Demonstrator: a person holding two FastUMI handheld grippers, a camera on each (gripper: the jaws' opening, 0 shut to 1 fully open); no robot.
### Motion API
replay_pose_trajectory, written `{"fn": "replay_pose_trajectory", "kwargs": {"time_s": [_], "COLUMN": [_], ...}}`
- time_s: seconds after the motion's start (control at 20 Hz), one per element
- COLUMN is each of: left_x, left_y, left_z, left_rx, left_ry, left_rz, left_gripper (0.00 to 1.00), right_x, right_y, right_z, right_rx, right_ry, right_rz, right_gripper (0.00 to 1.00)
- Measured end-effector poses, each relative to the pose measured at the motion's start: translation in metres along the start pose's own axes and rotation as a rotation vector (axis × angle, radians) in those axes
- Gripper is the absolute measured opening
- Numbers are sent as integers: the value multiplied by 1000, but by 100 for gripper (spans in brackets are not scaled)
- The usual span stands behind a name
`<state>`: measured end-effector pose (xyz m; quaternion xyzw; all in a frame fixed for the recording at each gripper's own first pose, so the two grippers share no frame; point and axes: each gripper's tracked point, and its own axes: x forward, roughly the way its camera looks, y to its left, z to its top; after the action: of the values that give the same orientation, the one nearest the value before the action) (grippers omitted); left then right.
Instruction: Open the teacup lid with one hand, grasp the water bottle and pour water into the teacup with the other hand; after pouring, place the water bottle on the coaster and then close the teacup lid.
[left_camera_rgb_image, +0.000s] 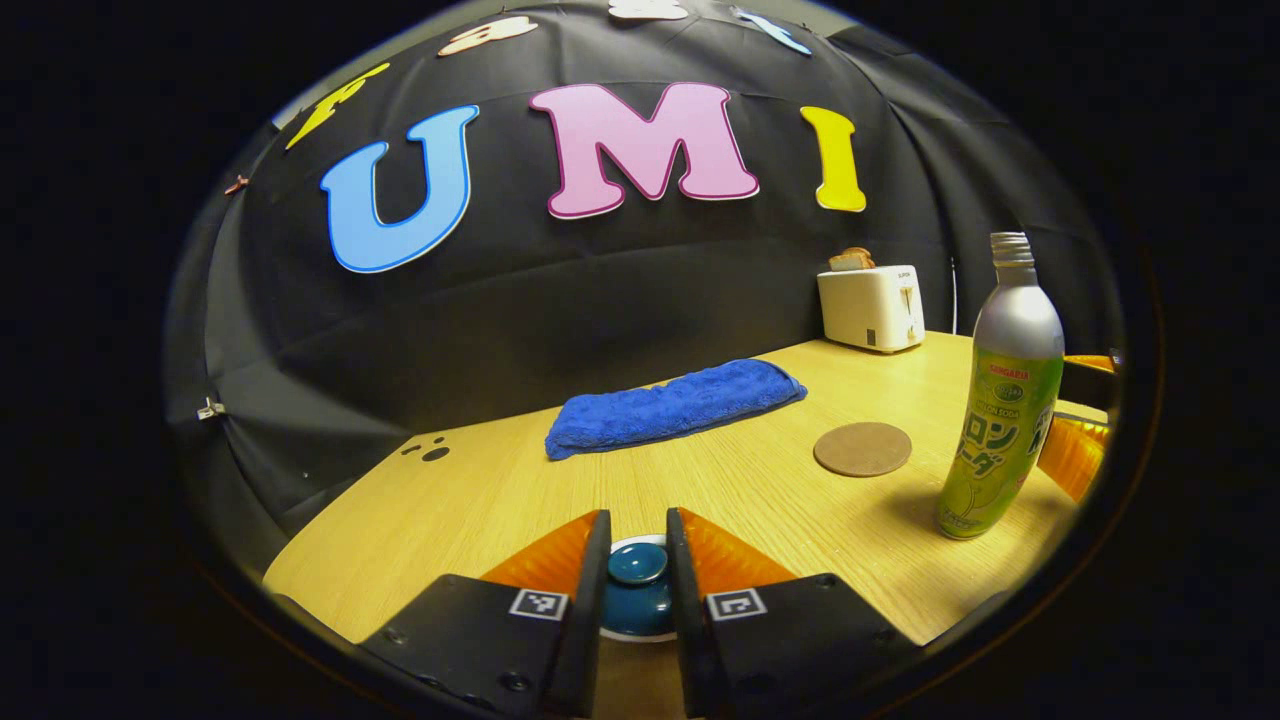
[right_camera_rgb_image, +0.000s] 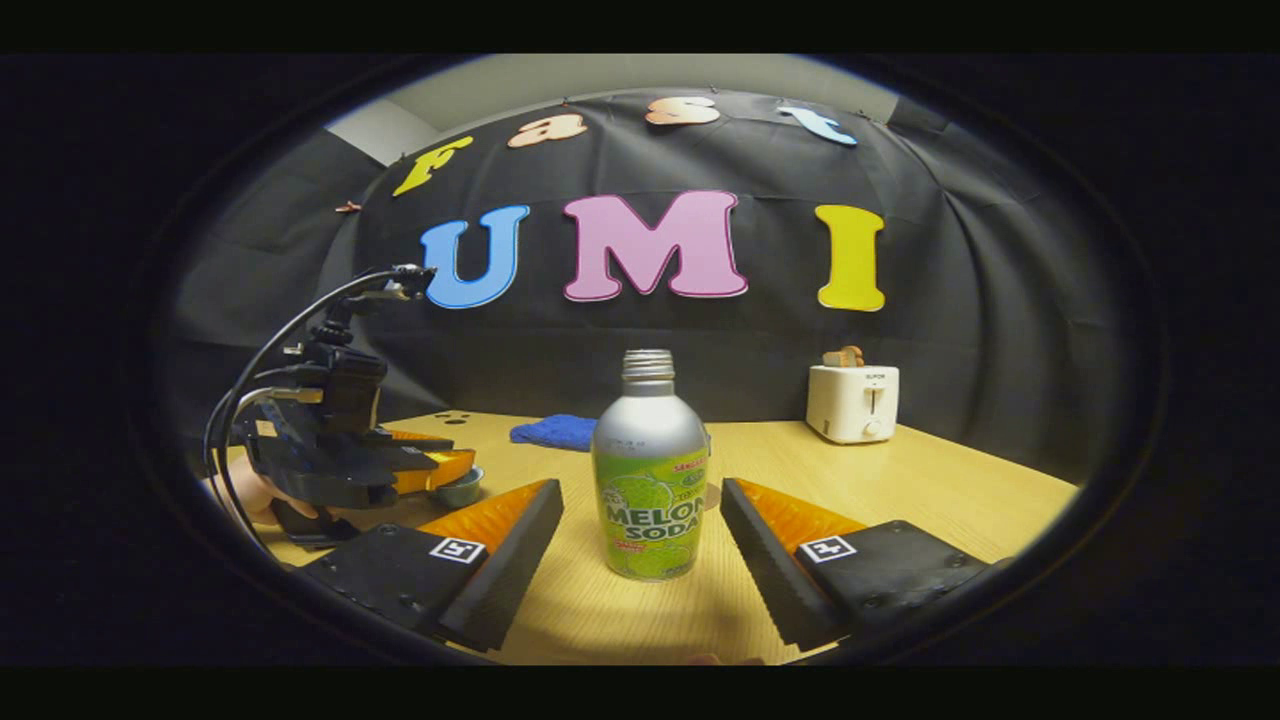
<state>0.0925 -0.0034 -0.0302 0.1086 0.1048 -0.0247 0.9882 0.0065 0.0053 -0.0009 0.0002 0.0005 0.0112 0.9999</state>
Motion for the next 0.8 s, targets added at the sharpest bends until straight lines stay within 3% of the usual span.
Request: {"fn": "replay_pose_trajectory", "kwargs": {"time_s": [0.2,0.55,0.8], "left_x": [-2,-19,-27], "left_y": [1,5,18], "left_z": [1,18,22], "left_rx": [2,34,-44], "left_ry": [-8,-131,-186], "left_rz": [19,83,101], "left_gripper": [34,30,30], "right_x": [0,0,9], "right_y": [-1,1,7], "right_z": [-1,-1,-1], "right_rx": [0,1,0], "right_ry": [0,-1,3], "right_rz": [0,1,15], "right_gripper": [98,98,98]}}
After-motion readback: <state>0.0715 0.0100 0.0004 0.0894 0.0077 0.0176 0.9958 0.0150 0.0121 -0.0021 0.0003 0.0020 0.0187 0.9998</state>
